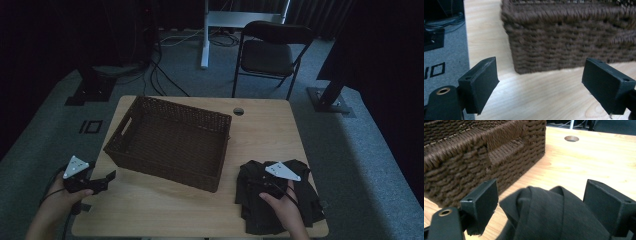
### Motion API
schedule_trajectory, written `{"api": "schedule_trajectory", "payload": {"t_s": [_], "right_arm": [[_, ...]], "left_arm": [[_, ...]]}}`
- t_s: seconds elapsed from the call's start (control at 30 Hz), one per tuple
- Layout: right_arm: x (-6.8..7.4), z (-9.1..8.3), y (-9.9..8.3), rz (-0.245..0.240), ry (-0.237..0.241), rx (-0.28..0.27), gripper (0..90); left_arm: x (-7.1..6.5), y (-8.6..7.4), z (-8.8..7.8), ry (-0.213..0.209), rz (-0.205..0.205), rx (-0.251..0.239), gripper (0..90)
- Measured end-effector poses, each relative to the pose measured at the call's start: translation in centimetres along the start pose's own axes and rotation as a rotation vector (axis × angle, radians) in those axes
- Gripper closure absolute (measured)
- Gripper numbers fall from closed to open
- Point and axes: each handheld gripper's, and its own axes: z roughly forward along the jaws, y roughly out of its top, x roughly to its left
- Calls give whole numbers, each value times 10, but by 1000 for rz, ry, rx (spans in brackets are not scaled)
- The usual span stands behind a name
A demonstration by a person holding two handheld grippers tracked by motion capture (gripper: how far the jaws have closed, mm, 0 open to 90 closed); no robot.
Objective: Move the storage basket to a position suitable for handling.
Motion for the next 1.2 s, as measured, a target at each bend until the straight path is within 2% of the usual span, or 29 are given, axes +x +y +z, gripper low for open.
{"api": "schedule_trajectory", "payload": {"t_s": [0.2,0.4,0.63,0.77,0.93,1.2], "right_arm": [[5,3,9,-10,9,-9,124],[11,9,15,-1,24,-26,124],[18,15,26,-3,46,-41,123],[22,17,30,1,55,-52,123],[28,22,38,-1,70,-70,123],[42,33,47,2,80,-70,129]], "left_arm": [[9,12,-2,-6,-9,-32,136],[13,29,5,-19,-9,-69,136],[15,45,18,-23,10,-66,140],[15,55,23,-34,6,-83,140],[16,62,32,-39,16,-67,143],[26,70,49,-10,-4,-29,150]]}}
